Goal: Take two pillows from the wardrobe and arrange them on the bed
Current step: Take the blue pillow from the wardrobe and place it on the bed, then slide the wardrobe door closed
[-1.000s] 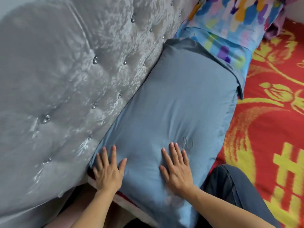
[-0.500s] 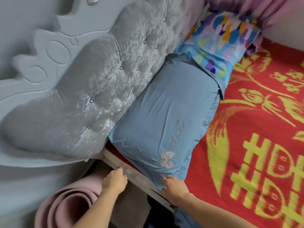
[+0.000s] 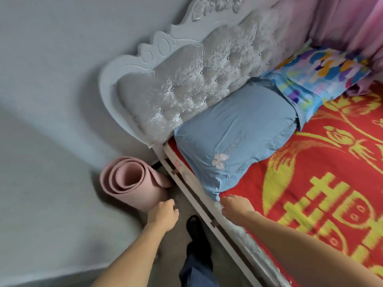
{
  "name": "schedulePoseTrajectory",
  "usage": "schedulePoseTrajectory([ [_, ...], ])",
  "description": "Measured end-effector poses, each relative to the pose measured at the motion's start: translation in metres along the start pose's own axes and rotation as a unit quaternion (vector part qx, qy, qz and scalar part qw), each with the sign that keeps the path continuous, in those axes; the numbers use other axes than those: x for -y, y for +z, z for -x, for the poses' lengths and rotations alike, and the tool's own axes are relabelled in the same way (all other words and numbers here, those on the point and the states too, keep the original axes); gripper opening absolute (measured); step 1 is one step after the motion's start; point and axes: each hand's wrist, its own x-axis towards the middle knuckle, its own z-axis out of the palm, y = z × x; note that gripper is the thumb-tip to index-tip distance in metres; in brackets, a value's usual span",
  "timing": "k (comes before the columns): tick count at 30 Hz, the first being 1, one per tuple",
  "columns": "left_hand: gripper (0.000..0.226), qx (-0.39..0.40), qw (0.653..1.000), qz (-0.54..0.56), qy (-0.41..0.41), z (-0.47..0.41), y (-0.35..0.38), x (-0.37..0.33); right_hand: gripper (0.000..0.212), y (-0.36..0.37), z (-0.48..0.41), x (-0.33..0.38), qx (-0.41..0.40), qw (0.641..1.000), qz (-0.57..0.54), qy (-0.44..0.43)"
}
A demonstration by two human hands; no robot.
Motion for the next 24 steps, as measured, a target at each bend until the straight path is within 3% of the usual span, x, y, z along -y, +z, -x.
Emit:
schedulePoseTrajectory([
  [5, 0.036, 0.016, 0.999, 0.042, -0.010, 0.126, 0.026, 0.036, 0.025, 0.000, 0.073, 0.043, 0.010, 0.997, 0.053, -0.060],
  [11, 0.029, -0.035, 0.993, 0.070, -0.091, 0.237, 0.019, 0.118, 0.021, -0.006, 0.117, 0.143, 0.003, 0.982, 0.105, -0.160],
  [24, 0.024, -0.116, 0.942, 0.151, -0.278, 0.479, 0.042, 0.429, 0.028, 0.126, 0.220, 0.481, 0.017, 0.915, 0.162, -0.370],
])
